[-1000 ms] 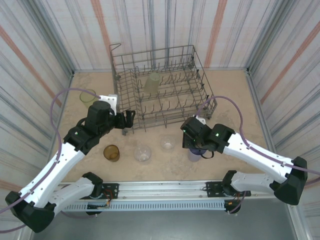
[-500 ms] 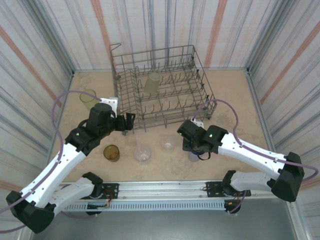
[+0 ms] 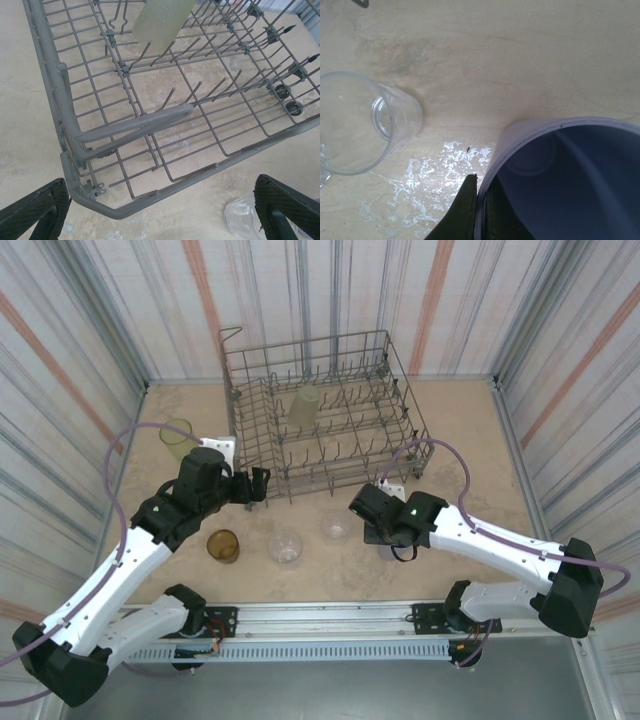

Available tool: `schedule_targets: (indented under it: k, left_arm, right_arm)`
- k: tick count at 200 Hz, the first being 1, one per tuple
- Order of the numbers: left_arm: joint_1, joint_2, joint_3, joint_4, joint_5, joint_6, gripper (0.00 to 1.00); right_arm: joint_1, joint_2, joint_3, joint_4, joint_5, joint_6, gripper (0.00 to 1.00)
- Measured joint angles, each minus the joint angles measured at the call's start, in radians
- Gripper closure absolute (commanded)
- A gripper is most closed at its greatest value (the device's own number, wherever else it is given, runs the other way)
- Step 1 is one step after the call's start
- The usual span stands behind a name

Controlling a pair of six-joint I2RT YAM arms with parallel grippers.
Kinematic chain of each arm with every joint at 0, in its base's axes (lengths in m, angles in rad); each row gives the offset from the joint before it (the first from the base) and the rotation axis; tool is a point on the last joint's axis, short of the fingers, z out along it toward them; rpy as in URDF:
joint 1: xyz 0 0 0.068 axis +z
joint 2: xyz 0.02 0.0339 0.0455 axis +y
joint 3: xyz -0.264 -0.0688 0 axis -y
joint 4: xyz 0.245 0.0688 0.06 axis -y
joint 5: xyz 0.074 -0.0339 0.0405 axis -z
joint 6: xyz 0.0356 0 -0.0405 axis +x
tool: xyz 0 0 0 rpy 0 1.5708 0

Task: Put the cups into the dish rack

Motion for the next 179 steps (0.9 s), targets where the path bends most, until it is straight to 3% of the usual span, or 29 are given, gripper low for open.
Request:
schedule_targets:
  k: [75,179]
  left_arm:
    - [0.000,0.018,0.010,-0.001,0.018,-0.023,0.01]
    - [0.000,0.068,0.031,0.001,0.042,-0.022,0.01]
  right_arm:
    - [-0.005,-0.040,0.019,-0.048,0.003,-0.014,1.00]
    - [-0.091,-0.132,0.106,-0.124,0.014,-0.086,1.00]
